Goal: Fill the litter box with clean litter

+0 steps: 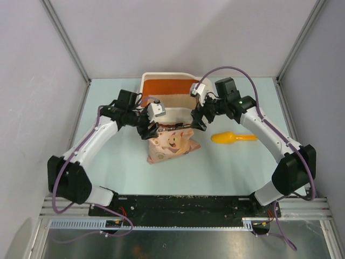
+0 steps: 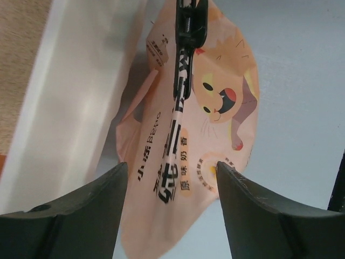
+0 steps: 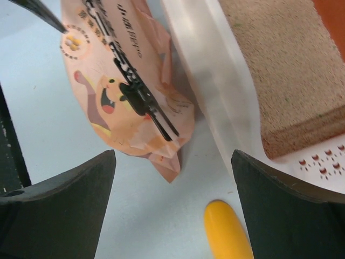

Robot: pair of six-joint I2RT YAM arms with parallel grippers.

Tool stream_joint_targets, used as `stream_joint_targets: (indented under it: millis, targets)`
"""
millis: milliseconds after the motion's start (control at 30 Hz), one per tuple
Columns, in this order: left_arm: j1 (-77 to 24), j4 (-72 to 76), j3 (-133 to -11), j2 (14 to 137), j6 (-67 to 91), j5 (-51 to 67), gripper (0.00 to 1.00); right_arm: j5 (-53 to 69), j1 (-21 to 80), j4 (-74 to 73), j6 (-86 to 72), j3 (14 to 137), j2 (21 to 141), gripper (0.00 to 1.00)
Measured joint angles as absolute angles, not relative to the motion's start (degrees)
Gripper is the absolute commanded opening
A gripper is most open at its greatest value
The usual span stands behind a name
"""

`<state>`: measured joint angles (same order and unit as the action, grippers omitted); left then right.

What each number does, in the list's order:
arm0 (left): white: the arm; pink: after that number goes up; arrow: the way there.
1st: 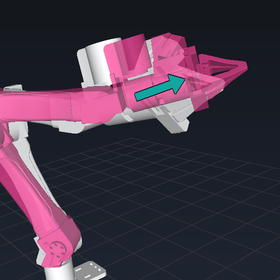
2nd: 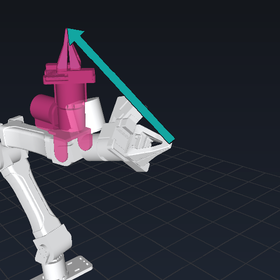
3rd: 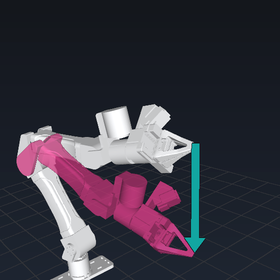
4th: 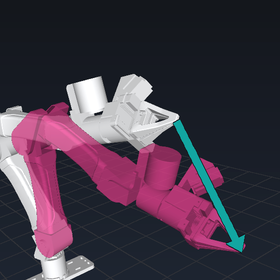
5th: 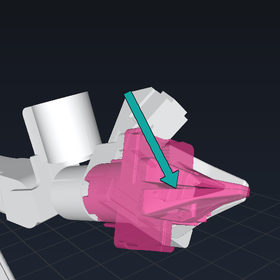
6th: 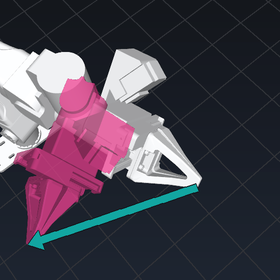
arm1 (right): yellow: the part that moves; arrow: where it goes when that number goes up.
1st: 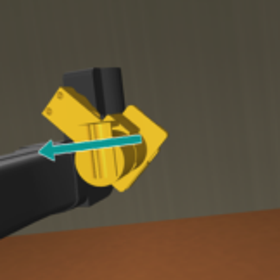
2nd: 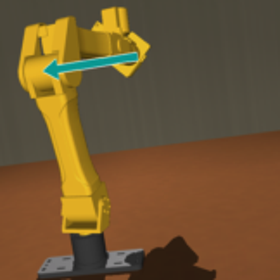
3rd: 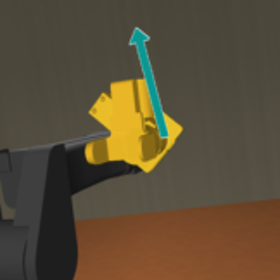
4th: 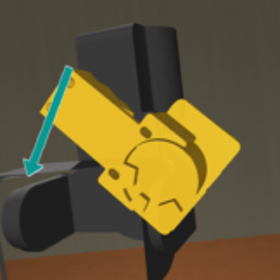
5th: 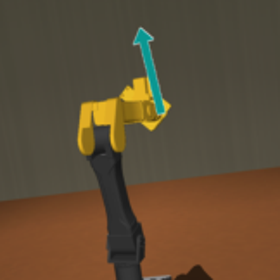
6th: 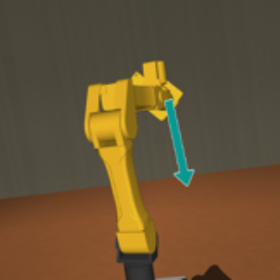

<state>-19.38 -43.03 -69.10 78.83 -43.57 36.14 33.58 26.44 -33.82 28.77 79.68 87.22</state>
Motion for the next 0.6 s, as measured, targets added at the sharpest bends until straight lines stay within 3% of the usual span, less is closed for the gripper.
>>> stream_joint_targets:
  millis: [167, 300, 500, 600]
  targets:
    - [-19.99, -43.03, -69.56, 84.58, -44.14, 36.42, 0.63, 35.40, 28.88, -36.67, 30.30, 81.93, 89.17, 0.89]
    - [-21.32, -42.98, -69.58, 86.21, -44.71, 36.53, 0.37, 35.40, 30.92, -39.22, 33.76, 81.93, 89.62, 0.86]
    - [-21.98, -42.68, -69.56, 86.94, -42.94, 36.93, 0.08, 35.44, 32.58, -39.92, 39.62, 82.00, 89.93, 0.82]
    - [-21.98, -42.70, -69.41, 86.89, -41.85, 37.32, 0.02, 35.42, 32.91, -39.72, 42.41, 82.04, 90.26, 0.79]
